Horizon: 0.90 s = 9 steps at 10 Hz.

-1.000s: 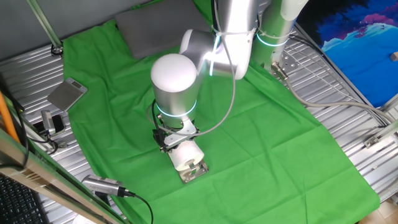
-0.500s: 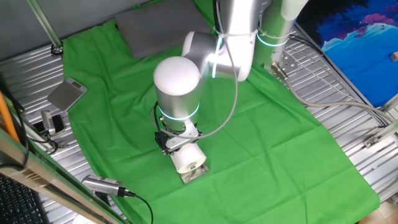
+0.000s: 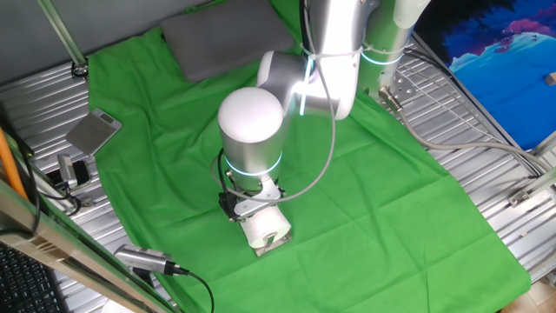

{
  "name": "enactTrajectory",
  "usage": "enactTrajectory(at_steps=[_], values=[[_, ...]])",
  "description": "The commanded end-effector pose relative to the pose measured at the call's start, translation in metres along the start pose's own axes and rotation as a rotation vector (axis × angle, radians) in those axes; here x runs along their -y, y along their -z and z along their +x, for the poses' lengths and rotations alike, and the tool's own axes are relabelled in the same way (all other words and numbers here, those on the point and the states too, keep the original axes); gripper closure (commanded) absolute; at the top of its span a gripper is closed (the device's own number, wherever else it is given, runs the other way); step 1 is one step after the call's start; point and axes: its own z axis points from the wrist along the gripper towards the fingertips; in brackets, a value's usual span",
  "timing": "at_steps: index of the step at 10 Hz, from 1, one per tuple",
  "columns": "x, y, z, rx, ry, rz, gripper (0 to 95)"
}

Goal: Put the toilet paper on its holder

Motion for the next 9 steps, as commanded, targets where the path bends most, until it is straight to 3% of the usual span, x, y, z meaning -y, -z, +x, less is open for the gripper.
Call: enactTrajectory(at_steps=[1,5,6,8,9], values=[[-0.0001,0.0002,-0.0002,-0.004,0.001,0.001,95.0],[0.0002,0.0000,-0.0008,-0.005,0.020,0.001,95.0],[0.0003,-0.0001,-0.0009,0.003,0.042,0.001,57.0],[0.0003,-0.0001,-0.0009,0.008,0.056,0.001,19.0],[0.0003,-0.0001,-0.0009,0.012,0.061,0.001,19.0]])
